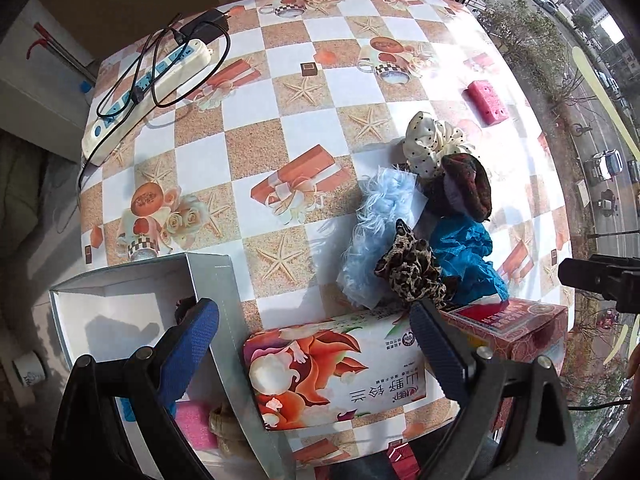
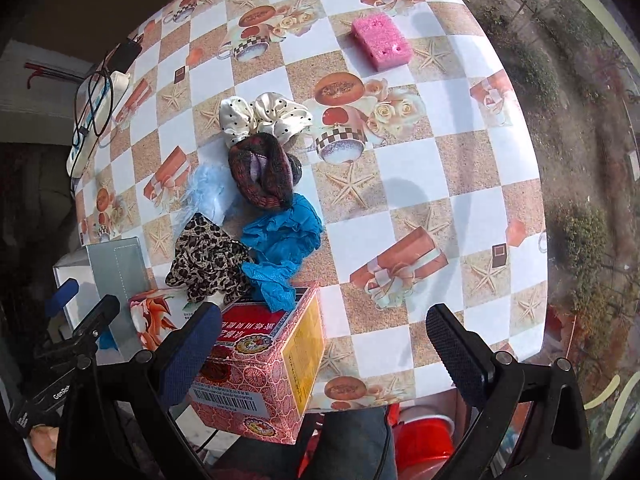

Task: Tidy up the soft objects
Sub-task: 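Move both tools back from the box toward the remaining pile, then grasp light blue fluffy item with left tool while right tool reaches blue cloth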

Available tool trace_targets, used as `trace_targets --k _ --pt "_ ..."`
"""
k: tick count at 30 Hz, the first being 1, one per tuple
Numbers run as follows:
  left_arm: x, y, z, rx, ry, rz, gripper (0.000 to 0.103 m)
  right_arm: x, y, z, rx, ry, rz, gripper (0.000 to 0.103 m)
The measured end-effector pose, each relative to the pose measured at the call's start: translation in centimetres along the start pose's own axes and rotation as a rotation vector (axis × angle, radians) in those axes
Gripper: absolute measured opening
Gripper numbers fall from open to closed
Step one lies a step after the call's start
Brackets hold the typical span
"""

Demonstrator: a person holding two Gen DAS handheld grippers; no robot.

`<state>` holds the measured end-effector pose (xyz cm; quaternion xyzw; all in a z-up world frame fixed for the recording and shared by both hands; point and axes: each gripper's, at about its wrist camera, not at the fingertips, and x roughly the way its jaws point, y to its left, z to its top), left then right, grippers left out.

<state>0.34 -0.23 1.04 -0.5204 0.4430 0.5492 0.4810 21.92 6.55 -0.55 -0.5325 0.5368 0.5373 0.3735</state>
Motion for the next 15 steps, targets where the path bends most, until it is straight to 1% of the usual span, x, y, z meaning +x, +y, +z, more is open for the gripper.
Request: trace_targets --k 4,7,12,14,15 --pt "2.9 -1.6 3.2 0.047 0.050 0.016 0.098 2.5 -0.8 0.8 0.001 0.041 0.016 0.103" --pt "5.5 -3.1 5.1 0.087 0.095 0.018 0.098 4.4 -0.6 1.9 -0.008 0.059 0.032 0.103" --pt "9.5 -4.6 6.5 0.136 0.181 0.022 0.097 8.1 0.1 4.1 -0.048 0.099 0.047 0.103" --pt "10.8 -4.7 6.7 0.141 0.207 0.039 0.097 9.5 0.5 4.7 -0.081 0.120 0.034 0.103" --pt "11.4 -4.6 6.8 0.140 0.218 0.047 0.097 10.2 0.7 4.9 -0.103 0.132 0.014 0.103"
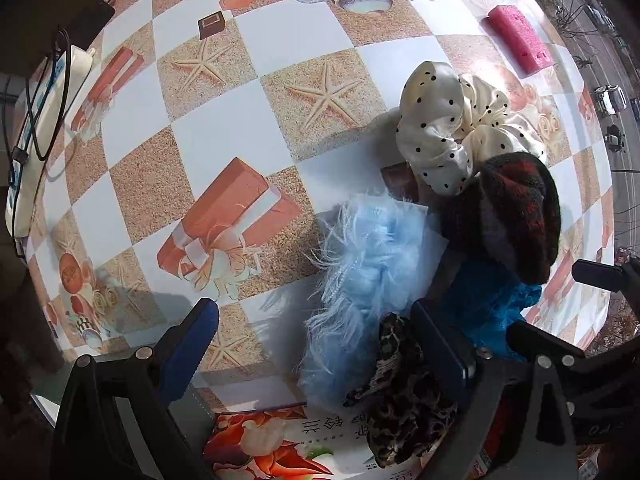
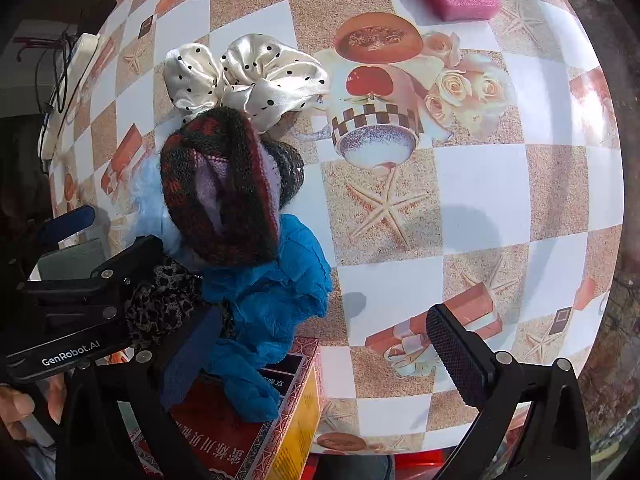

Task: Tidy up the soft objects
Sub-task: 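Grasp light blue fluffy item with left tool while right tool reaches blue cloth, then grasp blue cloth with right tool while left tool holds fluffy item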

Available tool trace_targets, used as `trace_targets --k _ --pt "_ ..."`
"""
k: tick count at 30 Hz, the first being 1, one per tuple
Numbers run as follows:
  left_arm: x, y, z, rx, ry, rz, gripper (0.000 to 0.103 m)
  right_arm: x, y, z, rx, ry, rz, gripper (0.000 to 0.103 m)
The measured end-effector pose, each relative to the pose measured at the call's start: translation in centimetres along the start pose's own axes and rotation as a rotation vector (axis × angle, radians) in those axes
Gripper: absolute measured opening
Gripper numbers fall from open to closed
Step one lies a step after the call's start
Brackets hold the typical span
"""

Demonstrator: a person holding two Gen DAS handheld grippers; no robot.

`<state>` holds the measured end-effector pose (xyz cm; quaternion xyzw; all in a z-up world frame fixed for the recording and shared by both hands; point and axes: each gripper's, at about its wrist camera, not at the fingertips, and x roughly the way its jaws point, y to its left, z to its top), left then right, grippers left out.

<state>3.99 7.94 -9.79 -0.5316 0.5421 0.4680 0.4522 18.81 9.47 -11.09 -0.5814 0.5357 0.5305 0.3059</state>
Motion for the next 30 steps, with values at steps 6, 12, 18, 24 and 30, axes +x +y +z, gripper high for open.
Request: trace_targets --k 6,12,18,24,30 --pt "0.9 0.4 0.6 -0.001 -0.012 0.068 0.098 2.4 0.9 0.6 -0.103 -0.006 -0.182 0.103" --pt "0.8 2.6 1.1 -0.013 -0.055 0.153 0.103 2.6 -2.4 0.1 -0.088 -0.037 -0.314 0.103" --pt "-1.4 6.9 1.5 -0.118 -0.104 0.205 0.103 0.4 -9.5 0.1 0.080 -0.068 -0.324 0.103" --pt "-2.8 8.2 -0.7 -0.207 -0.117 0.038 0.103 -3.1 -11.3 -2.7 0.134 -0.173 -0.141 0.103" --pt "-1.0 5.9 -1.1 -0.203 -0.094 0.015 0.103 -0.5 -7.6 -4.2 0.011 -0.147 -0.192 0.103"
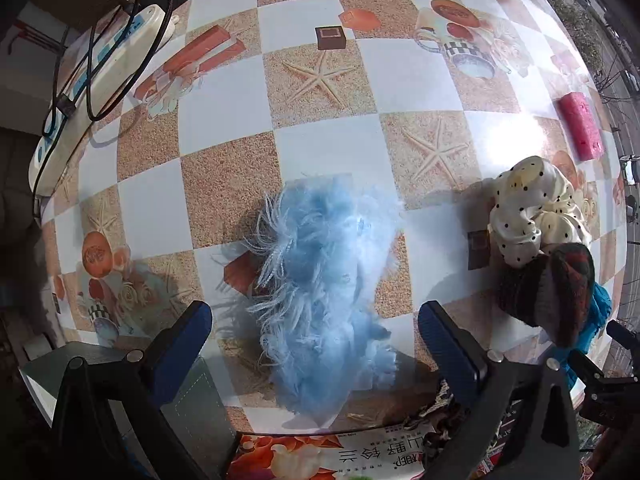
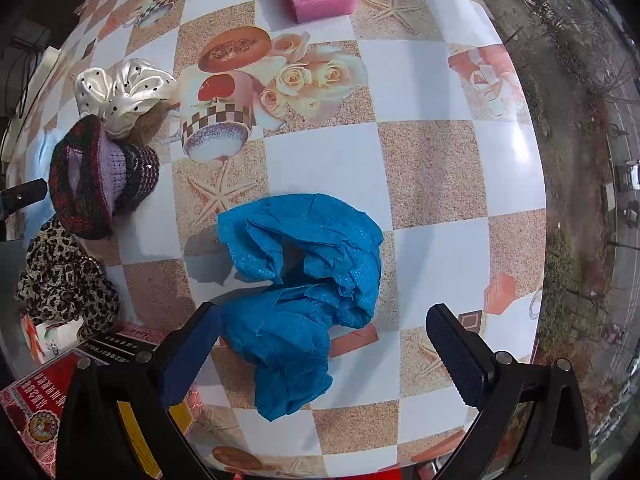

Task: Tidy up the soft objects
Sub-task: 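Grasp blue cloth with right tool while left tool holds fluffy item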

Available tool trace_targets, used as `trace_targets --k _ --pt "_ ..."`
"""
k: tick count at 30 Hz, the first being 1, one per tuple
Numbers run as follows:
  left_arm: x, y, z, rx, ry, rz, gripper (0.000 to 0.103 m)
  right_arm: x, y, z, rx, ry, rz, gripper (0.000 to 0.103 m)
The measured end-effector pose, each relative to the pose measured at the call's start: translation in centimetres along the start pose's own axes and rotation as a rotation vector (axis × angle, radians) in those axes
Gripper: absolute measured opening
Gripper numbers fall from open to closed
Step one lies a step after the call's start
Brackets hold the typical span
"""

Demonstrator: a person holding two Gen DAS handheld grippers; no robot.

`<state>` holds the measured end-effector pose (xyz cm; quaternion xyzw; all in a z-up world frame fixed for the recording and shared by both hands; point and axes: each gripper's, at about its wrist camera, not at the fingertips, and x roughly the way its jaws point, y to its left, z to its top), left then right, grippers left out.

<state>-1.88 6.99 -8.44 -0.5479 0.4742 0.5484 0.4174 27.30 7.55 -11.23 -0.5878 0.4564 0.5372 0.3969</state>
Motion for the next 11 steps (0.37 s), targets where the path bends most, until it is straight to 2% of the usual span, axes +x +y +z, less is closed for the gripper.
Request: trace_targets --k 4,9,11 --pt "1.3 -0.6 -0.6 -0.010 0.014 -0.012 0.103 2.2 0.8 -0.1 -0.011 0.019 -0.068 0.103" --pt "3.0 -1.2 -1.1 -0.018 0.039 -0.003 0.103 3.0 -0.9 -0.2 0.057 0.038 0.016 0.103" --pt "3.7 -0.4 -1.1 -0.027 0.049 -0.021 0.103 2.9 -0.9 0.4 0.043 0.041 0.013 0.103"
